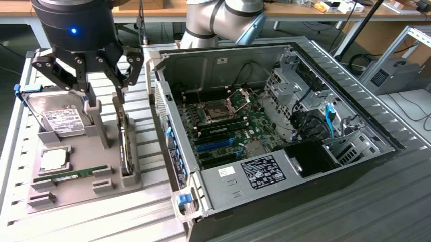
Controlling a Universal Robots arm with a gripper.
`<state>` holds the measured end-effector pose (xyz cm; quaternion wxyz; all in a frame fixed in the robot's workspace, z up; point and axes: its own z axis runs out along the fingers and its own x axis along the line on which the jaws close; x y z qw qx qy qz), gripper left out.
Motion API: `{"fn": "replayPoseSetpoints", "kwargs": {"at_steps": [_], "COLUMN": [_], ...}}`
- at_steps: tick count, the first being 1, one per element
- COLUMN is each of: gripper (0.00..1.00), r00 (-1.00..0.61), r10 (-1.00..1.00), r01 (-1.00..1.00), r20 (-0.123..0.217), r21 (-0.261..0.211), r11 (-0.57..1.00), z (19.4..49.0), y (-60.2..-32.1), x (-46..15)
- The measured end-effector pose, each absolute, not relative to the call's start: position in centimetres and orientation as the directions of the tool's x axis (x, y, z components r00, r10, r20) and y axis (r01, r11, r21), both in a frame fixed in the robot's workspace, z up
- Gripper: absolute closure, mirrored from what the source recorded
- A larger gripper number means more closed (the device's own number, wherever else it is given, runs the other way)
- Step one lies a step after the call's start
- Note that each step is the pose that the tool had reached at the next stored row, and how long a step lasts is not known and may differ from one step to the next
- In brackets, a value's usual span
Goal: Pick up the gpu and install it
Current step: 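Pick up the gpu and move the gpu toward the slot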
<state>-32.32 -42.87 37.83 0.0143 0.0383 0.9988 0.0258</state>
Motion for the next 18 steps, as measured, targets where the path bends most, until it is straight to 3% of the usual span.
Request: {"fn": "replayPoseSetpoints", "kwargs": {"at_steps": [18], "gripper": [0.50], "r00": [-0.997], "r10": [0.077], "r01": [0.076], "r20": [-0.027], "r21": [0.054], "r11": [0.996], "z": [35.3], "y": [-42.9], "x": [-32.3]}}
